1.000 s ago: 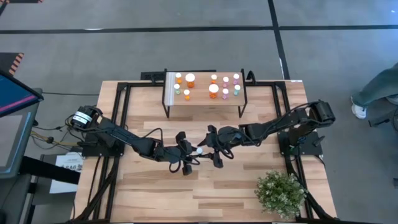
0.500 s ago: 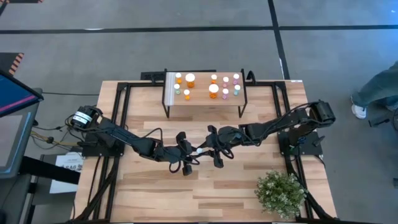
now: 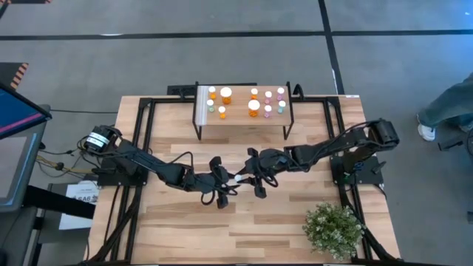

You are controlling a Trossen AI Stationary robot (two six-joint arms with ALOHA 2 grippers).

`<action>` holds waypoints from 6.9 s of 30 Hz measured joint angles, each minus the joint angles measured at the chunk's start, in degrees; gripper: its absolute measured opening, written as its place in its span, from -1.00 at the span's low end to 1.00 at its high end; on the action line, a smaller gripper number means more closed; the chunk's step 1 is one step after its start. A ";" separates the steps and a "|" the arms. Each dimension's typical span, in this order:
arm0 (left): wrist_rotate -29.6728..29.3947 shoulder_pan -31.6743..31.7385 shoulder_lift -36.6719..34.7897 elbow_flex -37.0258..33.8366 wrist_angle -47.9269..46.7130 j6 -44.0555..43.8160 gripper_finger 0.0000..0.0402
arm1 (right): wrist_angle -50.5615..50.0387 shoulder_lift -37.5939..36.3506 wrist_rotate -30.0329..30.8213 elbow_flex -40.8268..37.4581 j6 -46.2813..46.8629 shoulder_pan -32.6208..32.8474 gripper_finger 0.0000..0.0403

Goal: Pick and place medicine bottles onto shelf by color
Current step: Put the green pill bottle on the shelf, then return to Home Position

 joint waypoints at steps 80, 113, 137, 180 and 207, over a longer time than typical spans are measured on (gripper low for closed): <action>-19.42 -5.41 -22.31 -13.18 2.72 4.13 0.02 | -4.54 3.58 0.11 13.03 -6.88 -30.44 -0.09; -14.39 -5.41 -25.60 -13.16 2.02 8.18 -0.01 | -14.99 -16.28 0.08 11.18 -10.59 -25.08 -0.17; -4.74 -5.38 -61.60 -32.69 10.89 16.78 -0.96 | 1.65 -52.51 0.02 -25.69 -11.42 -13.68 -0.43; 0.25 -5.34 -86.95 -47.03 0.16 20.45 -1.00 | -3.77 -91.48 -4.50 -53.62 -11.48 -17.92 -0.97; 4.40 -5.34 -92.91 -47.10 -11.61 19.69 -1.00 | -8.37 -91.22 -2.73 -53.72 -11.41 -17.89 -0.84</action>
